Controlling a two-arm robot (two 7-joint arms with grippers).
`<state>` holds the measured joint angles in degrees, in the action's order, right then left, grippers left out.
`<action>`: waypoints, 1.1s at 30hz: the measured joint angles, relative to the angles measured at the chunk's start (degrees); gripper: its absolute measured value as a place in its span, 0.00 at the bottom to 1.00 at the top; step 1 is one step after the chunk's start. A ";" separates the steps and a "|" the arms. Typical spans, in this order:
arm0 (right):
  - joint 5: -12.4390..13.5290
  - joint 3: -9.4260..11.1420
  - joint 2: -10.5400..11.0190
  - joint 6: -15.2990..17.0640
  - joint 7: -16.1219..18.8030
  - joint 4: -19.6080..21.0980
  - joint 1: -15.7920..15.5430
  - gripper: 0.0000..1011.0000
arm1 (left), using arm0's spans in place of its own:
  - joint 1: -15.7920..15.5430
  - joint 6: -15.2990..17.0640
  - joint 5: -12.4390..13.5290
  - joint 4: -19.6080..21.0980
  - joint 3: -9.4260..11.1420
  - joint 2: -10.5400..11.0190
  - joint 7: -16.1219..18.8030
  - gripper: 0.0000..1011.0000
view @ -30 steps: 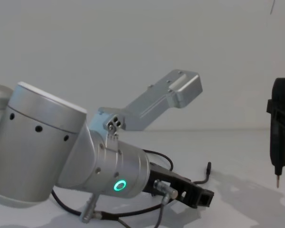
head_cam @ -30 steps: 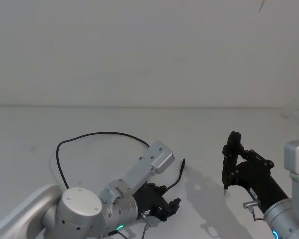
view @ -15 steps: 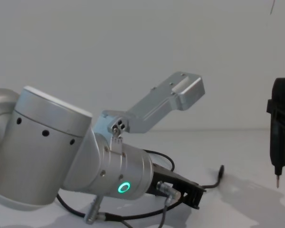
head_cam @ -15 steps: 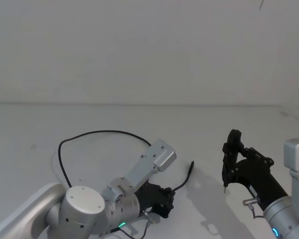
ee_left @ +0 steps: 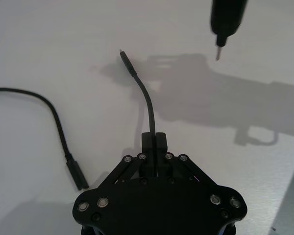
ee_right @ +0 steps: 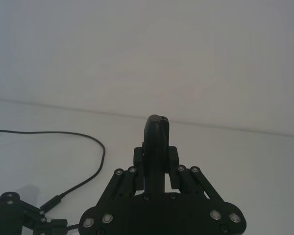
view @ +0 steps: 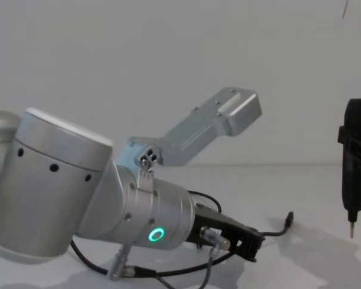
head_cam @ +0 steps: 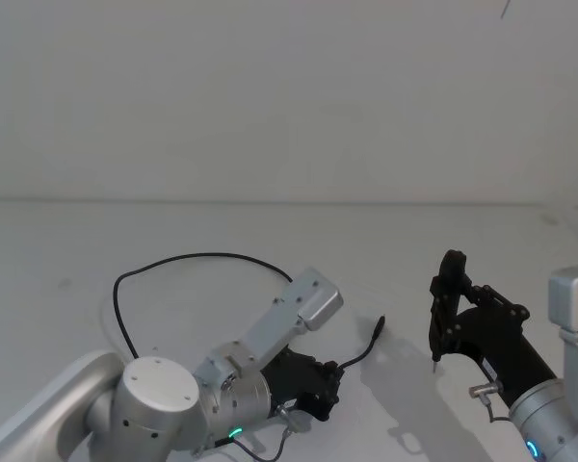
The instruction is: Pick up the data cable with the one hand.
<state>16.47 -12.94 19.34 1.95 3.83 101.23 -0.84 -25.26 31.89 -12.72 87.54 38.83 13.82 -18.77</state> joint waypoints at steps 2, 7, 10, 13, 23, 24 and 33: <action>0.00 0.00 0.00 0.00 0.00 0.00 0.00 0.28 | -0.03 -0.44 -0.29 0.00 -0.12 0.10 -0.66 0.03; 0.00 0.00 0.00 0.00 0.00 0.00 0.00 0.28 | -0.05 -1.87 -2.04 0.65 -0.84 0.81 -3.76 0.03; 0.00 0.00 0.00 0.00 0.00 0.00 0.00 0.28 | -0.01 -2.19 -3.47 1.50 -1.37 1.43 -5.74 0.03; 0.00 0.00 0.00 0.00 0.00 0.00 0.00 0.28 | 0.15 -2.20 -4.53 2.45 -1.85 2.07 -7.13 0.03; 0.00 0.00 0.00 0.00 0.00 0.00 0.00 0.28 | 1.46 -0.68 -8.12 6.97 -3.77 5.41 -10.85 0.03; 0.00 0.00 0.00 0.00 0.00 0.00 0.00 0.28 | 1.58 -0.51 -8.36 7.27 -3.86 5.62 -10.98 0.03; 0.00 0.00 0.00 0.00 0.00 0.00 0.00 0.28 | 2.88 1.09 -9.95 10.45 -4.87 7.93 -11.71 0.03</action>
<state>16.46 -12.94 19.34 1.95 3.83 101.23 -0.84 -22.39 32.98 -22.67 97.99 33.96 21.75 -30.48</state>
